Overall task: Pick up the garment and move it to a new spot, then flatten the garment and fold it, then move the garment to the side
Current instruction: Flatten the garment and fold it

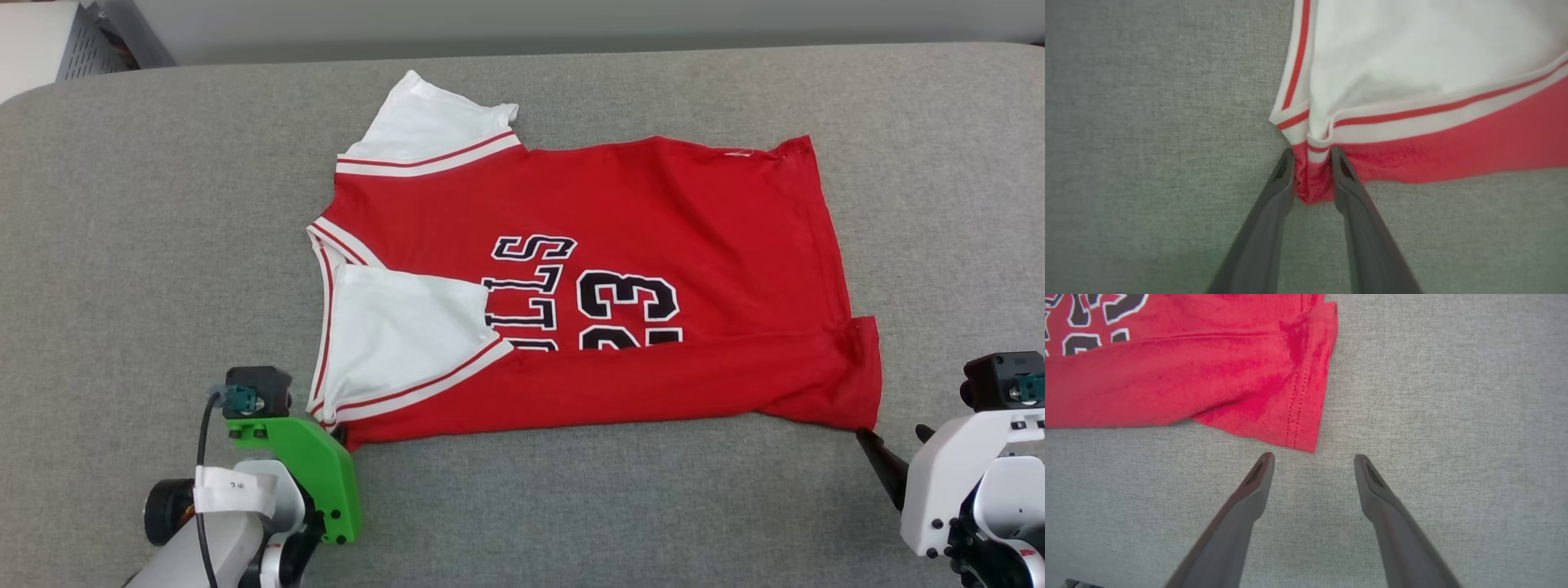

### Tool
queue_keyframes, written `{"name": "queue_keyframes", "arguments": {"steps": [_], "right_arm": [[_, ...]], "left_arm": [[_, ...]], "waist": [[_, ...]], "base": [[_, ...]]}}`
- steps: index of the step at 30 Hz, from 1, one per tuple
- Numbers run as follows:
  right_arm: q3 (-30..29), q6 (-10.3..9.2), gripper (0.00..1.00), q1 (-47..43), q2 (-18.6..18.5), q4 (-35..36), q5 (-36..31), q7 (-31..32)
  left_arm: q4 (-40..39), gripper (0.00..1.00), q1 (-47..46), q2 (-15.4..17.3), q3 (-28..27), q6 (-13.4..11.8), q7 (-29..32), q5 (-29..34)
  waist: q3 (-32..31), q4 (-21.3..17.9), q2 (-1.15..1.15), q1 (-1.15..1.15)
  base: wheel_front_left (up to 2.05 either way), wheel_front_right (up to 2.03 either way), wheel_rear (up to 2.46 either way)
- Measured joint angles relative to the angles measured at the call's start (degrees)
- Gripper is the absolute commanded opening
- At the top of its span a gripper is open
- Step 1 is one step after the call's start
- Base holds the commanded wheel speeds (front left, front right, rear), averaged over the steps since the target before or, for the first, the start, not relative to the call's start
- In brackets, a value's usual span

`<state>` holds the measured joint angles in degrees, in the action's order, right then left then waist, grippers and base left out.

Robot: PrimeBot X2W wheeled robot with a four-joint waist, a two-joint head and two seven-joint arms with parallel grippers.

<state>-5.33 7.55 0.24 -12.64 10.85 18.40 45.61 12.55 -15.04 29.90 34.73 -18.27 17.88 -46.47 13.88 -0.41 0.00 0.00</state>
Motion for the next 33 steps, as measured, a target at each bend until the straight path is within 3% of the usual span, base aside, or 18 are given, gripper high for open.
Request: {"name": "queue_keyframes", "arguments": {"steps": [8,15,33], "right_arm": [[-0.87,0.00,1.00,-0.18,-0.35,-2.04,-1.69,0.01],[-2.65,-0.01,1.00,0.27,0.71,-5.26,-3.05,-0.14],[-2.82,-0.01,1.00,11.18,3.21,-18.92,-8.01,-0.62]], "left_arm": [[-1.10,0.00,1.47,-1.07,-0.04,0.71,-1.74,-0.99],[-9.76,0.00,2.32,0.86,-1.93,-0.08,-3.72,-1.05],[-13.23,0.00,1.96,2.18,-1.91,-1.23,-3.71,-0.31]], "waist": [[-3.36,1.08,0.00,0.00],[-5.96,3.90,0.00,0.00],[-0.15,5.75,0.00,0.00]], "base": [[0.00,0.00,0.00],[0.00,0.00,0.00],[0.00,0.00,0.00]]}}
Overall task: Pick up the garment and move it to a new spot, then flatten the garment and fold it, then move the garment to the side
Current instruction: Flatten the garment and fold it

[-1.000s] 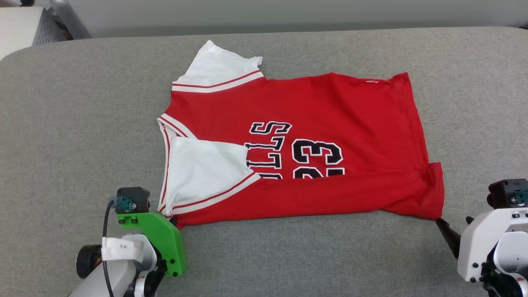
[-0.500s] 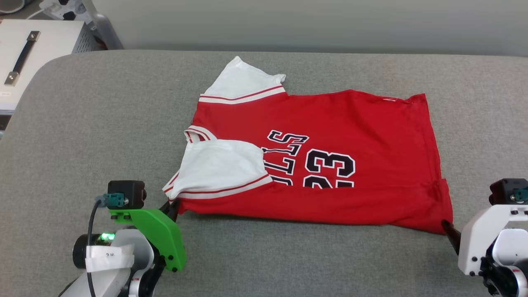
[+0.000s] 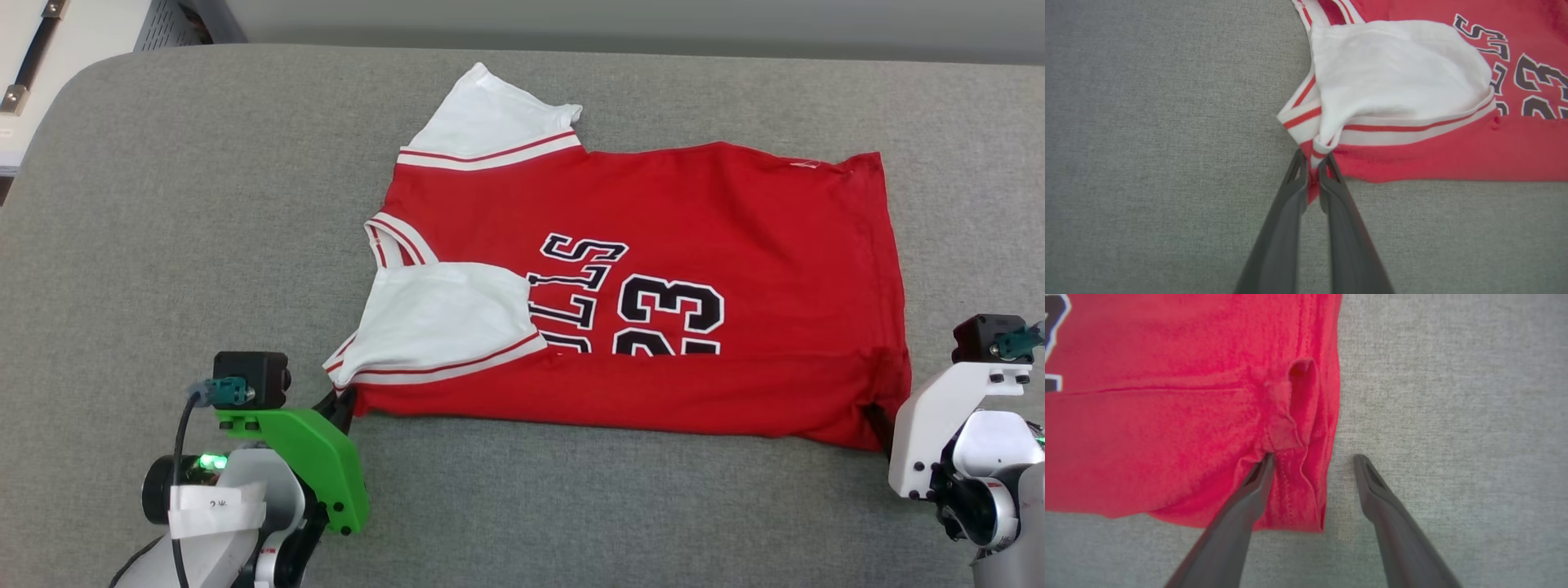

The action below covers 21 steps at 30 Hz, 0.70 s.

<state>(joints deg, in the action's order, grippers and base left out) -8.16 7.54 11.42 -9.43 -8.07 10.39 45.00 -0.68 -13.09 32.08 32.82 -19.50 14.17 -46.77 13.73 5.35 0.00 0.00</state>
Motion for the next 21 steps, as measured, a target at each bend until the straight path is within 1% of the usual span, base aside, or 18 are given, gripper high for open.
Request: {"name": "queue_keyframes", "arguments": {"steps": [2,3,4,6,13,21], "right_arm": [[0.73,-0.02,1.00,0.00,-0.03,-0.44,0.01,1.02],[0.93,-0.04,0.67,0.03,-0.04,-0.49,0.07,1.53],[1.09,-0.05,0.40,0.08,-0.04,-0.49,0.19,1.94],[1.31,-0.05,0.00,0.12,-0.09,-0.45,0.47,2.46],[1.61,0.00,0.00,0.09,-0.43,-0.51,0.77,1.64],[1.63,0.04,0.00,-2.64,-3.91,-0.11,2.91,2.27]], "left_arm": [[0.25,0.00,-0.05,0.00,0.08,0.01,0.00,0.00],[0.38,0.00,-0.08,0.00,0.11,0.02,0.00,0.01],[0.52,0.00,-0.11,-0.01,0.14,0.02,0.00,0.01],[0.94,0.00,-0.14,-0.04,0.24,0.10,0.00,0.01],[2.76,0.00,-0.13,-0.05,1.18,1.00,0.53,0.00],[4.26,0.00,0.31,0.37,2.10,2.19,1.32,-0.19]], "waist": [[0.19,0.11,0.00,0.00],[0.22,0.12,0.00,0.00],[0.20,0.10,0.00,0.00],[0.07,0.03,0.00,0.00],[-1.67,-0.54,0.00,0.00],[-5.24,-1.15,0.00,0.00]], "base": [[0.00,0.00,0.00],[0.00,0.00,0.00],[0.00,0.00,0.00],[0.00,0.00,0.00],[0.00,0.00,0.00],[0.00,0.00,0.00]]}}
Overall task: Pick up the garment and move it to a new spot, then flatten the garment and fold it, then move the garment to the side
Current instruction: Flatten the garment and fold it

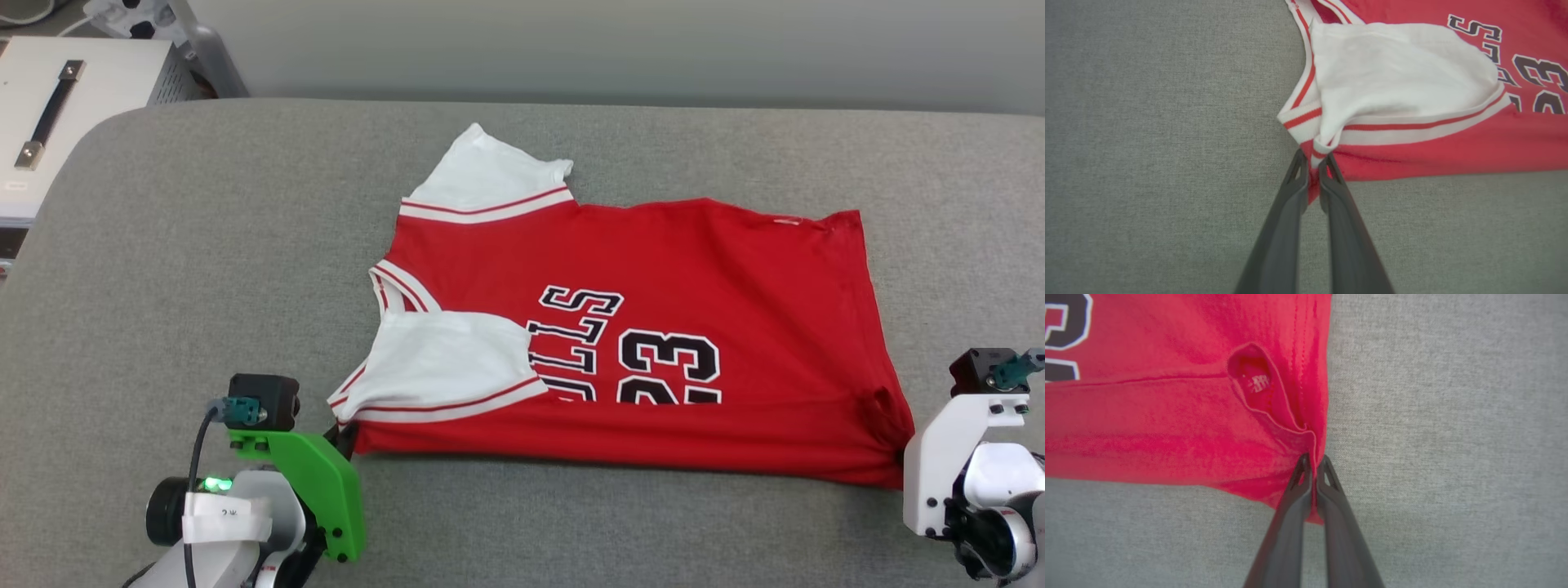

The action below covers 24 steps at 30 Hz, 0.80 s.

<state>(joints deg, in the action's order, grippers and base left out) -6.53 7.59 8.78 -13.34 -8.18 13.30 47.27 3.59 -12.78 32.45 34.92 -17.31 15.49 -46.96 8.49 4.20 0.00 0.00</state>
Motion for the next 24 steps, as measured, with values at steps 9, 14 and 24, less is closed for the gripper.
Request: {"name": "queue_keyframes", "arguments": {"steps": [9,14,24], "right_arm": [[-1.25,0.01,0.00,-6.60,-2.19,4.19,2.99,3.33],[-3.31,0.01,0.00,-11.14,-2.13,7.93,3.66,4.80],[-5.30,0.00,0.00,-14.73,0.59,10.65,3.79,4.80]], "left_arm": [[-0.90,0.00,4.51,1.37,2.18,0.51,3.59,-2.01],[-1.93,0.00,7.19,1.76,3.59,0.51,5.25,-2.70],[0.47,0.00,8.20,0.90,5.58,0.91,6.26,-3.04]], "waist": [[-4.14,-0.49,0.00,0.00],[-5.15,-0.34,0.00,0.00],[-3.21,-0.31,0.00,0.00]], "base": [[0.00,0.00,0.00],[0.00,0.00,0.00],[0.00,0.00,0.00]]}}
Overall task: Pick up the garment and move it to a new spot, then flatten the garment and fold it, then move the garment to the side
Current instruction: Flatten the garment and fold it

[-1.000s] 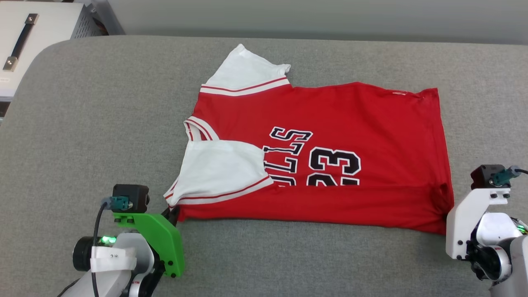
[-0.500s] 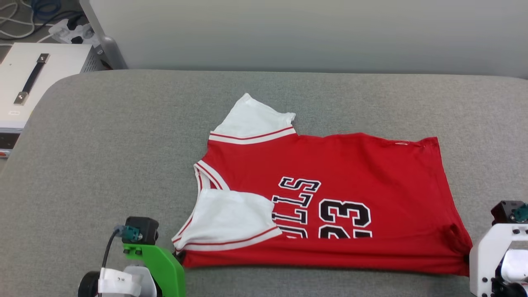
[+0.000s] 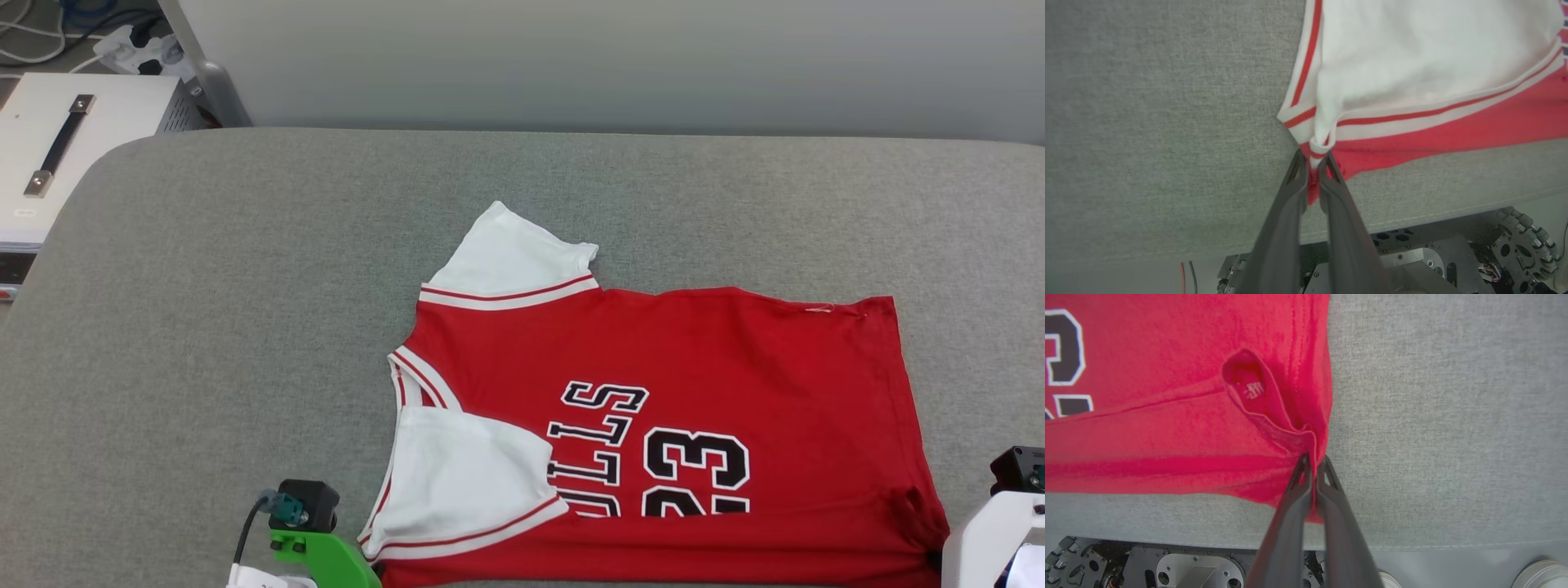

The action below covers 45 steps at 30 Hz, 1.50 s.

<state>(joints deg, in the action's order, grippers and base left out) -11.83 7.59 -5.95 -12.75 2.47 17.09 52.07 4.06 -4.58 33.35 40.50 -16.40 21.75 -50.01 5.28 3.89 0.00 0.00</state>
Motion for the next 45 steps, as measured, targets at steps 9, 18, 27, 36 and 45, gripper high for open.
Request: {"name": "queue_keyframes", "arguments": {"steps": [9,18,27,36,45], "right_arm": [[0.64,0.00,0.00,0.39,0.43,-2.32,-0.29,-3.16],[1.62,0.00,0.50,1.41,-0.19,-4.79,-0.44,-5.31],[3.04,-0.01,1.00,1.33,-0.51,-5.35,-0.16,-7.81],[4.95,-0.02,1.00,1.24,-1.96,0.96,1.55,-19.89],[6.47,-0.05,1.00,1.21,-0.23,3.71,1.76,-40.21]], "left_arm": [[2.50,0.00,-1.46,-1.19,0.55,1.30,-0.09,0.16],[4.61,1.00,-2.48,-1.68,1.38,2.09,-0.88,0.65],[3.81,1.00,-2.38,-2.22,0.89,1.07,-2.83,1.03],[-2.75,1.00,-2.24,-0.24,-2.69,0.05,-10.77,2.55],[-5.02,1.00,-2.30,-1.83,-4.68,4.04,-29.05,8.22]], "waist": [[2.09,0.21,0.00,0.00],[1.83,0.14,0.00,0.00],[-1.14,-0.11,0.00,0.00],[-4.72,-0.71,0.00,0.00],[-4.61,-1.96,0.00,0.00]], "base": [[0.00,0.00,0.00],[0.00,0.00,0.00],[0.00,0.00,0.00],[0.00,0.00,0.00],[0.00,0.00,0.00]]}}
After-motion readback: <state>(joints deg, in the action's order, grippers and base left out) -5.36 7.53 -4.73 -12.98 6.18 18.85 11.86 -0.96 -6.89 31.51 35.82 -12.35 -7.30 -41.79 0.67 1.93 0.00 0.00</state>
